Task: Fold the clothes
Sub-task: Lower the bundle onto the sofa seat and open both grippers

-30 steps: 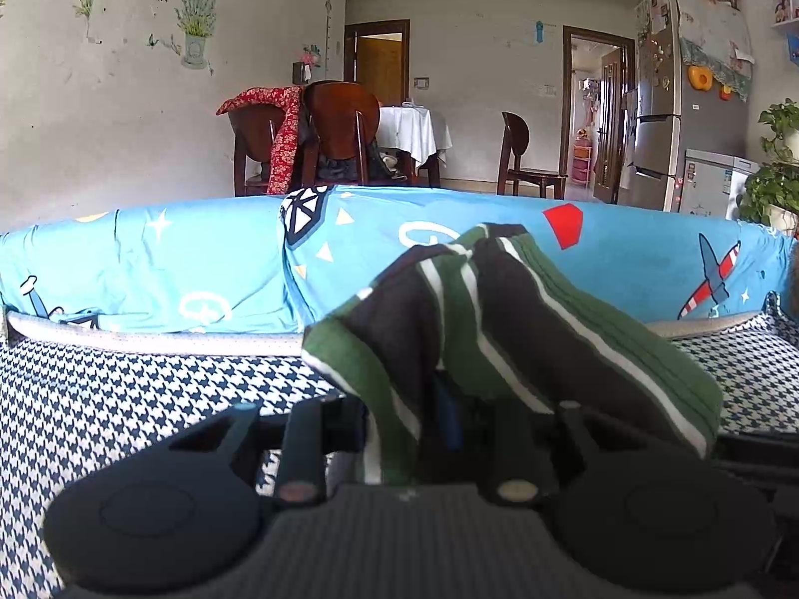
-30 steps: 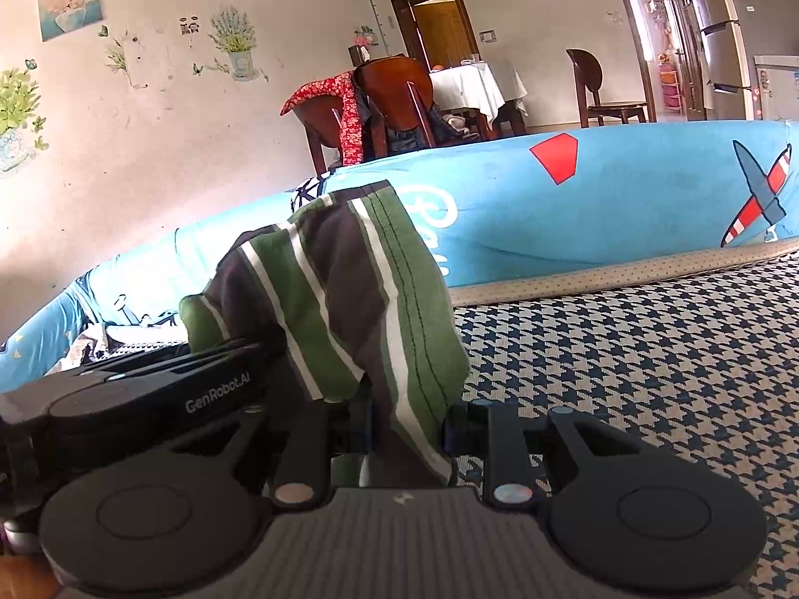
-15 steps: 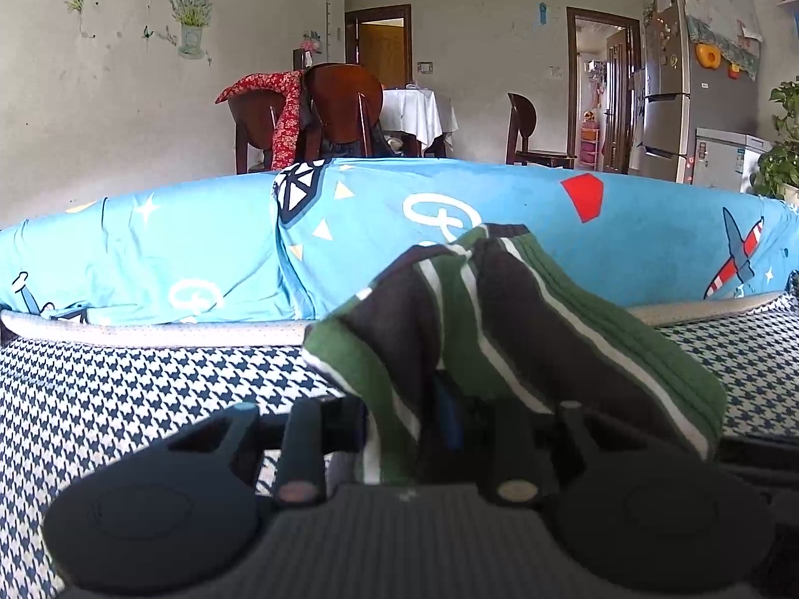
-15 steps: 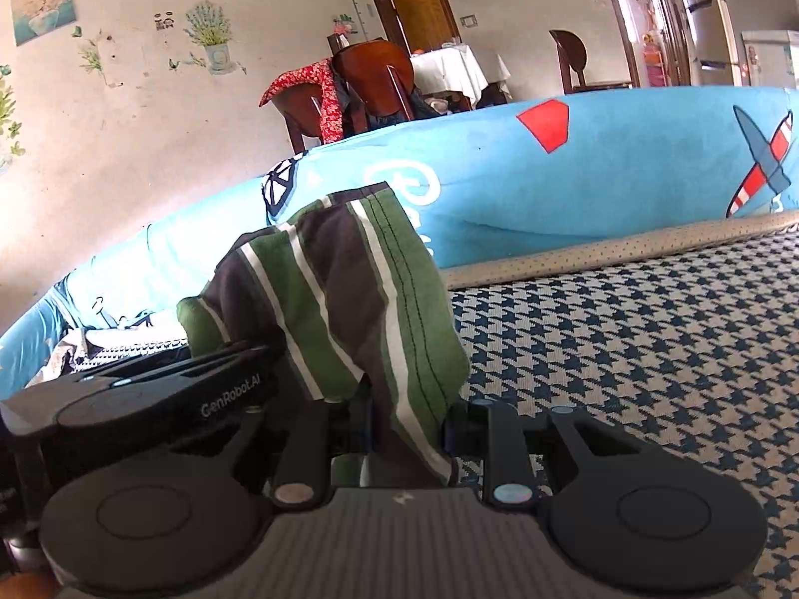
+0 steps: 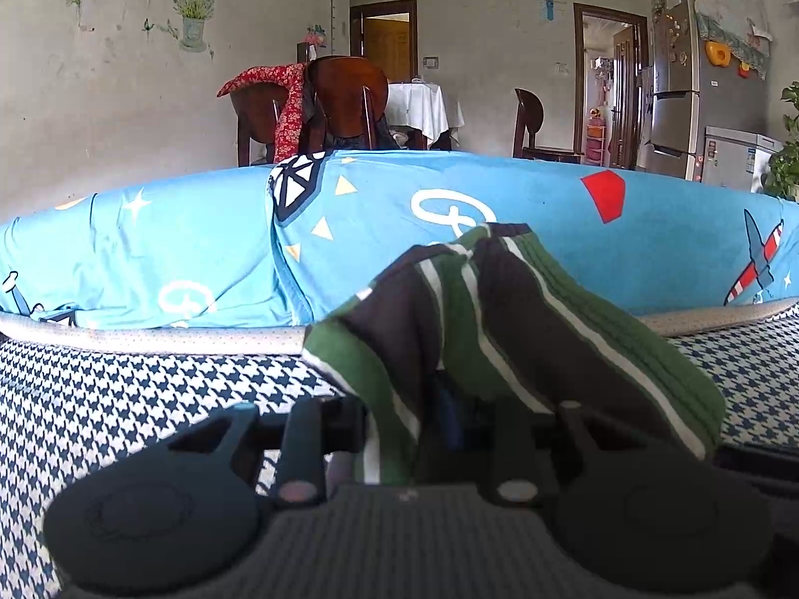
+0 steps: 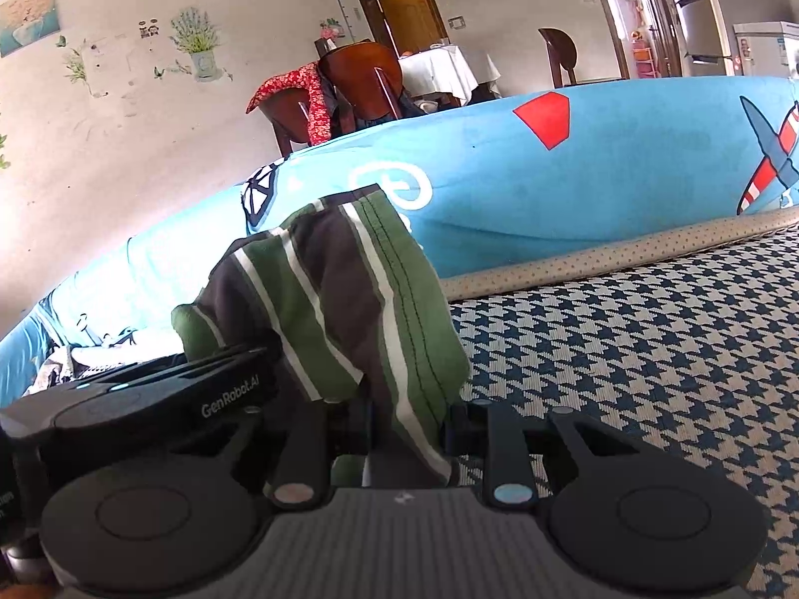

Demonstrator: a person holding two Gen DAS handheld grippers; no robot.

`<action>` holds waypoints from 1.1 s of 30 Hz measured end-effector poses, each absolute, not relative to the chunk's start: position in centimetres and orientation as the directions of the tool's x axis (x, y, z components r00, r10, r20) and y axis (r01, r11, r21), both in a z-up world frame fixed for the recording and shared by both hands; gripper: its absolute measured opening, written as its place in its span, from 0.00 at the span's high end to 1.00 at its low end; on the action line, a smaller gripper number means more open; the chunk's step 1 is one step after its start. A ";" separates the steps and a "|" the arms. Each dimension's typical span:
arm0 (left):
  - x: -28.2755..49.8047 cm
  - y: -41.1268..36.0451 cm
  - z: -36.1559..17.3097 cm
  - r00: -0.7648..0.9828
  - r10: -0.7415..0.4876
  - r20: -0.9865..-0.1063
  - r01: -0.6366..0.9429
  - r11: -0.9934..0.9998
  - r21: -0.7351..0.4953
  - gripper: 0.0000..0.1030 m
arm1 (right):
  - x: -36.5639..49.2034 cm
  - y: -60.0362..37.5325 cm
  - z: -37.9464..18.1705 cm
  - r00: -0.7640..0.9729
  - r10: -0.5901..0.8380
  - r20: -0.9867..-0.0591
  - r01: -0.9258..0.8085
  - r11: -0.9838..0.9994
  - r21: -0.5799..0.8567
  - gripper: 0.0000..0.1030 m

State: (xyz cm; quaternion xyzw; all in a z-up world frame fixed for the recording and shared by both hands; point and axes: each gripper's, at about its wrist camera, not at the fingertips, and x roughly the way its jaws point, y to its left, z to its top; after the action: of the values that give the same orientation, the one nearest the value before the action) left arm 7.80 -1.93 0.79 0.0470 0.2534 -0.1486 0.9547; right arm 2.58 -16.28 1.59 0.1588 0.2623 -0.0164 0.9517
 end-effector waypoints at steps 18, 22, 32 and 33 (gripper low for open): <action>11.7 -4.0 -2.7 0.769 -0.236 -0.593 0.329 0.943 0.051 0.61 | 5.7 -17.3 -1.3 0.809 0.005 -0.588 0.235 0.914 0.332 0.71; 12.0 -3.0 -3.1 0.766 -0.221 -0.604 0.302 0.953 0.034 0.20 | 6.0 -18.3 -1.9 0.772 -0.025 -0.635 0.289 0.904 0.315 0.61; 13.2 1.6 -2.4 0.780 -0.180 -0.599 0.178 0.982 -0.064 0.10 | 5.4 -20.4 -1.3 0.785 -0.020 -0.620 0.286 0.898 0.333 0.59; 13.3 1.9 -2.5 0.780 -0.173 -0.602 0.168 0.984 -0.065 0.10 | 5.3 -20.6 -1.1 0.787 -0.024 -0.616 0.289 0.897 0.334 0.59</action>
State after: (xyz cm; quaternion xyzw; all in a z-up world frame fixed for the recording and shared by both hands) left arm 13.32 1.89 -2.53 -0.0041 0.3195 -0.0903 0.9433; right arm 5.34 -20.56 -1.15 0.2101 0.3149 -0.0850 0.9217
